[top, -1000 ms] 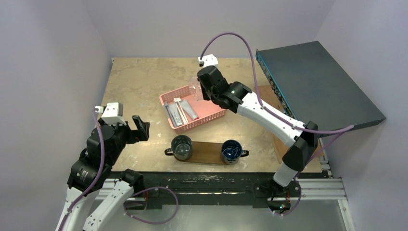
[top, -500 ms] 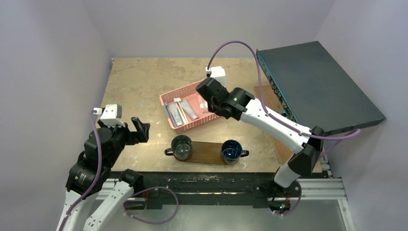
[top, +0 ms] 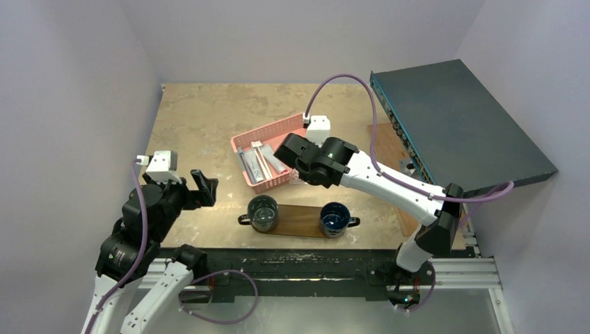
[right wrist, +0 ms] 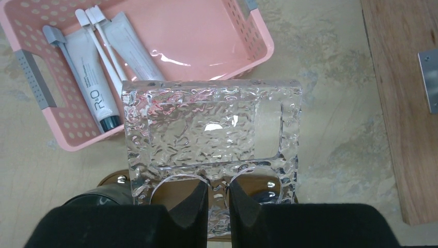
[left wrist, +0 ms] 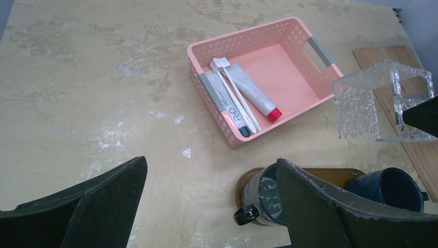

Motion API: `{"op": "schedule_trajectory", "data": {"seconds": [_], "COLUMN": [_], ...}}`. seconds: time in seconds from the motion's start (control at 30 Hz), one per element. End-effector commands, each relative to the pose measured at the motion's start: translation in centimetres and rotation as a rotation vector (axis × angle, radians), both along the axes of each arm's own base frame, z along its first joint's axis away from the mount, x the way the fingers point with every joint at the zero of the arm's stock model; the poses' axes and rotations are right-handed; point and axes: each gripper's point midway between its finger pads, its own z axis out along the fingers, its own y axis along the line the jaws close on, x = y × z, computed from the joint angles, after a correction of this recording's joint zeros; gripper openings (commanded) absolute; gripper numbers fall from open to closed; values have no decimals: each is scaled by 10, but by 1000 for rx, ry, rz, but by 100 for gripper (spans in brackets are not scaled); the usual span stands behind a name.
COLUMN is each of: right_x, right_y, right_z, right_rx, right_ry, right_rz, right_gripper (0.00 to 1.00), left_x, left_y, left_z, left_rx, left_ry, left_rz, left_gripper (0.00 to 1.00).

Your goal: Prepare toiletry sets of a toothbrush and toothpaste on the tray

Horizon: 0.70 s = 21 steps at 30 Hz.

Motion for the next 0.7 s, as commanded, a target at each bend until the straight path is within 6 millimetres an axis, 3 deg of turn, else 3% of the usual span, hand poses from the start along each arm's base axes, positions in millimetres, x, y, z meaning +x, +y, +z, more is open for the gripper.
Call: {"op": "schedule_trajectory", "data": {"seconds": [0.0, 0.3, 0.67], "right_x": [-5, -32, -52], "right_y": [7, 20, 33], "right_z": [10, -26, -49], "right_rx": [97, -27, -50], "right_ry": [-7, 94, 154], "right_rz": [-49, -62, -56], "right_gripper": [0, 0, 0], "left_x": [-1, -2, -3], "left_y": [0, -1, -1], "left_z": [8, 8, 9], "left_rx": [-12, -17, -19], "left_ry": [-25, -26, -33], "left_rz": [-4, -9, -12], "left_gripper": [95, 95, 95]}}
